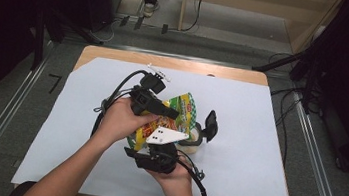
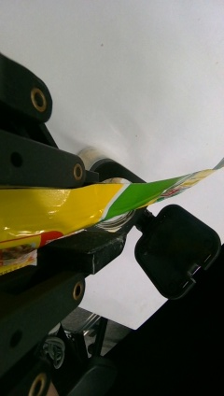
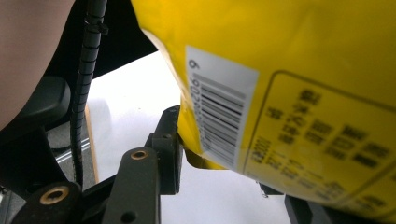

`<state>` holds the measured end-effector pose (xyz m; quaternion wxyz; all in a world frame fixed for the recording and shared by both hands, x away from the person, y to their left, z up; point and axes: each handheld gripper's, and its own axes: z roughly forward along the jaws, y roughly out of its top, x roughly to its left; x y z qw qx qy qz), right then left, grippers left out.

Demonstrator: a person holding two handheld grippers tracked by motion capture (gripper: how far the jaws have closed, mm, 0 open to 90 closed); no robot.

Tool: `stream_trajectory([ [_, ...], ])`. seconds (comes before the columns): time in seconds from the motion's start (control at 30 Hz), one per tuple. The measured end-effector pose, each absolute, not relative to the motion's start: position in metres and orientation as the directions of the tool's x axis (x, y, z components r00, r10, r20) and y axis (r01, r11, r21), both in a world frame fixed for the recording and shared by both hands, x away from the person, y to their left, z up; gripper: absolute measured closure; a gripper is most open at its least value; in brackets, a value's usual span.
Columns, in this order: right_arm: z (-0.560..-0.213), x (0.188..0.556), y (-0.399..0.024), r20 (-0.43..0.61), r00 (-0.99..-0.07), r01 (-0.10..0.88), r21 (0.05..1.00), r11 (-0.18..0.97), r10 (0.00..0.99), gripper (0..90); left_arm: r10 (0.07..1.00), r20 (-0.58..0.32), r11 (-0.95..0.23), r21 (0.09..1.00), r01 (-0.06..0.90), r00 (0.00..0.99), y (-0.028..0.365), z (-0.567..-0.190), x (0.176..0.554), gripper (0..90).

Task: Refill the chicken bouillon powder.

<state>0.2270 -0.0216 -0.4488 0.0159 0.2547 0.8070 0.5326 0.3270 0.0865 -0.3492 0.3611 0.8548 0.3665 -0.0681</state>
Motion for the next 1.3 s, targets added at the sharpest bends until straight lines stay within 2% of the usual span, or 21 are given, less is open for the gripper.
stream_trajectory([
  [0.83, -0.4481, 0.2255, -0.0214, 0.242, -0.868, 0.395, 0.866, 0.307, 0.434, 58.9, 0.57, -0.388, -0.466, 0.572, 0.675, 0.724, 0.0862, -0.3495, 0.3271, 75.9],
  [1.03, -0.4451, 0.2224, -0.0207, 0.208, -0.874, 0.365, 0.878, 0.309, 0.44, 59.4, 0.556, -0.405, -0.456, 0.581, 0.674, 0.725, 0.0902, -0.3461, 0.3284, 75.5],
  [1.3, -0.4493, 0.2256, -0.0211, 0.235, -0.869, 0.389, 0.869, 0.307, 0.436, 60.4, 0.564, -0.374, -0.474, 0.583, 0.66, 0.736, 0.0842, -0.3463, 0.3244, 74.8],
])
